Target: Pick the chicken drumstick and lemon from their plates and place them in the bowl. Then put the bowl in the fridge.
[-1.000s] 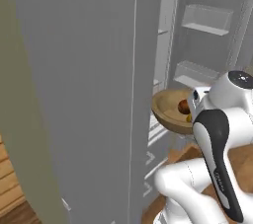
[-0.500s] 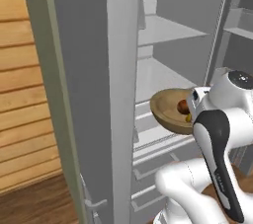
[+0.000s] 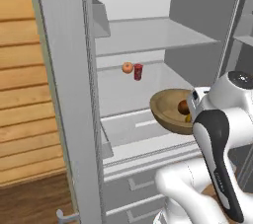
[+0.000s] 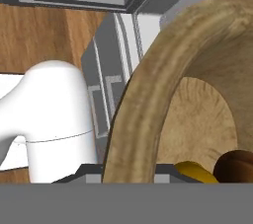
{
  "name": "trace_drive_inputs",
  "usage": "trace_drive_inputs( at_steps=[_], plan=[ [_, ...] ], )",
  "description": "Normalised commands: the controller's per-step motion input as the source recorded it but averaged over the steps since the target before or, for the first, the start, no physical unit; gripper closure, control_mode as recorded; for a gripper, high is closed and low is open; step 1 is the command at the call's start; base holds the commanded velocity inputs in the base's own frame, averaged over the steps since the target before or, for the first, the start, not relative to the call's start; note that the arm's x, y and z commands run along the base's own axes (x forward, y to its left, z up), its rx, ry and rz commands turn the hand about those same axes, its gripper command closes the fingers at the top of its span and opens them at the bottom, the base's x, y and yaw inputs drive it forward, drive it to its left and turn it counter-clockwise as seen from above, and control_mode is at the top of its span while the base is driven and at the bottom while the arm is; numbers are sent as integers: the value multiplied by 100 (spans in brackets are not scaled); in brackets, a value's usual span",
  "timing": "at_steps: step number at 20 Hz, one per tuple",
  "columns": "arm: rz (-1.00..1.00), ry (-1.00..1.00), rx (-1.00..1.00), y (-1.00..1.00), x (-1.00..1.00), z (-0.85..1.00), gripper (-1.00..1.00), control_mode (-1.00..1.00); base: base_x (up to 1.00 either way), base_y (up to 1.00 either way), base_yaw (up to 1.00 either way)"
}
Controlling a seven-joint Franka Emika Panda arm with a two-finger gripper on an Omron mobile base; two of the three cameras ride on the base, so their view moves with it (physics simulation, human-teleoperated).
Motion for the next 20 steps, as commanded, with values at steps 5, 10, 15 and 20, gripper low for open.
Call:
trace_drive_inputs(
  at_steps=[5,10,15,20],
  plan=[
    [0,0,0,0,0,0,100,100,35,-5,46],
    [0,0,0,0,0,0,100,100,22,-6,20],
    [0,0,0,0,0,0,100,100,61,26,-4],
    [0,0,0,0,0,0,100,100,53,41,-12]
  ],
)
